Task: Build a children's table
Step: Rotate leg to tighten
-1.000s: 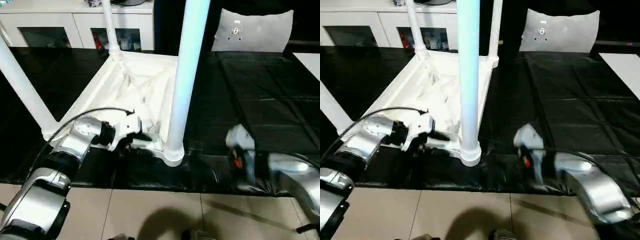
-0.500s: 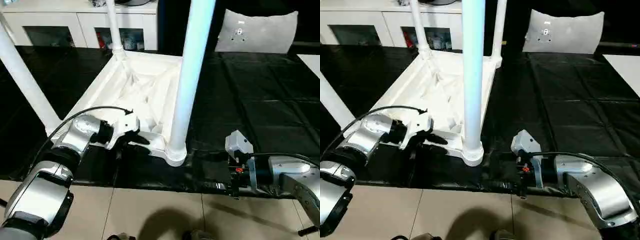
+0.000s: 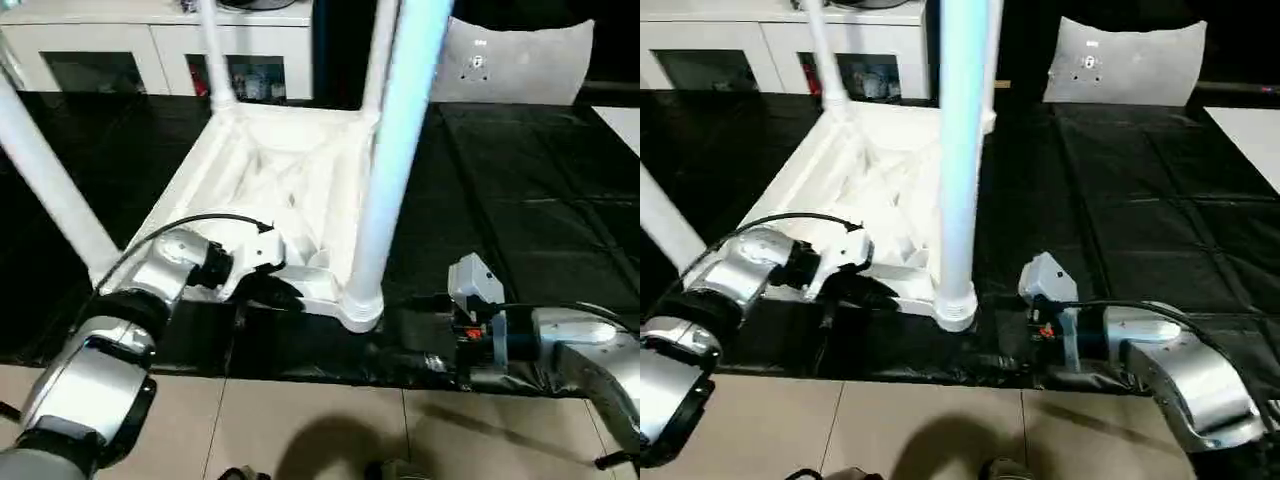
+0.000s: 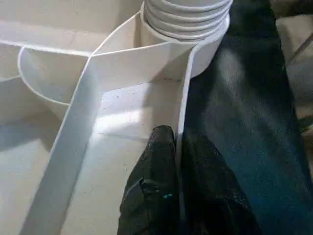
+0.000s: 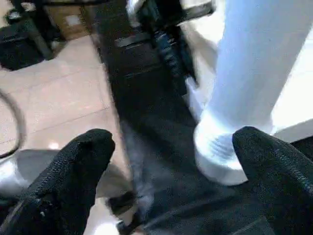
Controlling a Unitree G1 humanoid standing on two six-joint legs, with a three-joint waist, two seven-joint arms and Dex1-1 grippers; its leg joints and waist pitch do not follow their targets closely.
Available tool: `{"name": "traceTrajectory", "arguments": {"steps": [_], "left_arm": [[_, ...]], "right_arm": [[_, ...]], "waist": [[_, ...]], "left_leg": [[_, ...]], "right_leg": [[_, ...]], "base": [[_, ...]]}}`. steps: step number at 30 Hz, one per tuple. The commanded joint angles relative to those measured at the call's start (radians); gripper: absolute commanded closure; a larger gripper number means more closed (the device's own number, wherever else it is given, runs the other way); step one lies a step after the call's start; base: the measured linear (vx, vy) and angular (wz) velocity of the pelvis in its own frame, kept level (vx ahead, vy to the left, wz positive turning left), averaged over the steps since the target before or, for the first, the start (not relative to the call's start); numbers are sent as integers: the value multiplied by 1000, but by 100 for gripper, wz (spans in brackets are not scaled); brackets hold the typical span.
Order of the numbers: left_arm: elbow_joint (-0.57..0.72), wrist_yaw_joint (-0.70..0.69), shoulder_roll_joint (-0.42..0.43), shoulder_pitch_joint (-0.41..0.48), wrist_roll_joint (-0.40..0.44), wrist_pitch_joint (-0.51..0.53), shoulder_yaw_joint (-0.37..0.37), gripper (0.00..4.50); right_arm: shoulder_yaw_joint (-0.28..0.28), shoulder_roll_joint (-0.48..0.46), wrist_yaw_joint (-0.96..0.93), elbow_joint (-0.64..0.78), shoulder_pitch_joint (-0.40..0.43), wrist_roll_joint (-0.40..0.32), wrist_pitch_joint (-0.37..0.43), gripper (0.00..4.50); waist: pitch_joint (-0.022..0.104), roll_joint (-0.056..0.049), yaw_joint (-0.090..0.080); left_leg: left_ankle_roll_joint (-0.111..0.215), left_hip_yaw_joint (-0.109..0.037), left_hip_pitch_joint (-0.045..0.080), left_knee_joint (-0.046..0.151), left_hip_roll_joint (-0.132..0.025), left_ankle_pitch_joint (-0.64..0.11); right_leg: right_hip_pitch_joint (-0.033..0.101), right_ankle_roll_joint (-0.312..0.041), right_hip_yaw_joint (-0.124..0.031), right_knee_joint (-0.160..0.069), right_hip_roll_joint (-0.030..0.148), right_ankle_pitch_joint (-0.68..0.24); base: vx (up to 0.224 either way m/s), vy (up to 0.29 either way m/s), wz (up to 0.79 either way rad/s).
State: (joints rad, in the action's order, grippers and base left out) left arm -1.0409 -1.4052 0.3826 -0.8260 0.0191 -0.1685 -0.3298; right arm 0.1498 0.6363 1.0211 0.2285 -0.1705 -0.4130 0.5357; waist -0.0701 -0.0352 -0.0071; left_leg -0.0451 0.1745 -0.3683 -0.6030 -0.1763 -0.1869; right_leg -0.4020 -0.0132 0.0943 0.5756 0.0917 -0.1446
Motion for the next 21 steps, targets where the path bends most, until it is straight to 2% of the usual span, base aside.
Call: {"name": "traceTrajectory", "arguments": {"steps": [1, 2, 3, 5, 7, 8, 9, 10, 12, 13, 17, 19, 21], "left_arm": [[10, 9, 1, 36, -20, 21, 28, 448], [16, 15, -4, 42, -27, 20, 35, 448], [43, 55, -26, 68, -49, -10, 60, 448], [60, 79, -38, 85, -53, -39, 68, 448], [107, 60, -45, 118, -64, -44, 66, 448], [119, 57, -46, 127, -66, -44, 65, 448], [140, 53, -44, 141, -64, -54, 57, 448], [158, 53, -42, 152, -60, -55, 53, 450], [196, 52, -37, 174, -49, -51, 47, 450], [204, 49, -36, 178, -48, -45, 47, 450], [233, 20, -15, 194, -24, -15, 24, 450], [243, 11, -2, 198, -11, -3, 13, 450], [248, 3, 9, 198, -1, 8, 5, 450]], "right_arm": [[-6, -5, -36, -31, -23, 46, -36, 0], [-4, -8, -44, -38, -26, 55, -43, 0], [1, -20, -66, -68, -39, 79, -69, 0], [2, -30, -67, -87, -47, 80, -83, 0], [2, -48, -60, -118, -59, 84, -122, 0], [3, -51, -57, -125, -61, 86, -134, 0], [-2, -61, -36, -140, -68, 66, -138, 0], [-5, -67, -21, -151, -72, 52, -141, 30], [-6, -77, 15, -189, -92, 33, -159, 37], [-5, -78, 28, -201, -99, 28, -161, 43], [7, -77, 90, -257, -130, 21, -168, 81], [17, -74, 122, -283, -145, 19, -173, 112], [29, -70, 156, -309, -161, 23, -181, 120]], "waist": [[73, 7, 7], [74, 2, 6], [75, 4, 2], [78, 7, 0], [77, 6, 1], [77, 9, 0], [77, 9, -1], [78, 8, -3], [78, 7, -2], [78, 8, -3], [79, 6, 0], [80, 5, 0], [80, 4, 1]], "left_leg": [[48, -21, 6, 73, -45, -289], [48, -20, 5, 73, -45, -288], [49, -19, 5, 71, -44, -288], [62, -16, 6, 67, -42, -286], [68, -17, 3, 70, -46, -278], [70, -16, 4, 69, -45, -280], [73, -17, 4, 70, -45, -281], [75, -17, 3, 70, -46, -279], [75, -17, 5, 69, -47, -280], [78, -17, 2, 70, -47, -276], [78, -15, 6, 70, -48, -273], [77, -16, 5, 70, -49, -269], [79, -16, 3, 70, -49, -259]], "right_leg": [[56, -191, -43, -83, 60, -422], [56, -195, -43, -82, 60, -413], [56, -203, -43, -82, 59, -399], [56, -213, -42, -83, 58, -388], [57, -207, -42, -80, 58, -391], [56, -202, -41, -82, 57, -398], [57, -198, -42, -82, 58, -406], [58, -198, -42, -79, 58, -404], [56, -199, -43, -79, 58, -407], [57, -201, -43, -79, 59, -403], [55, -204, -43, -77, 57, -397], [57, -208, -44, -74, 58, -388], [57, -215, -44, -70, 56, -365]], "base": [[0, 0, 0], [0, 0, 0], [0, 0, 0], [0, 0, 0], [0, 0, 0], [0, 0, 0], [0, 0, 0], [0, 0, 0], [0, 0, 0], [0, 0, 0], [0, 0, 0], [0, 0, 0], [0, 0, 0]]}}
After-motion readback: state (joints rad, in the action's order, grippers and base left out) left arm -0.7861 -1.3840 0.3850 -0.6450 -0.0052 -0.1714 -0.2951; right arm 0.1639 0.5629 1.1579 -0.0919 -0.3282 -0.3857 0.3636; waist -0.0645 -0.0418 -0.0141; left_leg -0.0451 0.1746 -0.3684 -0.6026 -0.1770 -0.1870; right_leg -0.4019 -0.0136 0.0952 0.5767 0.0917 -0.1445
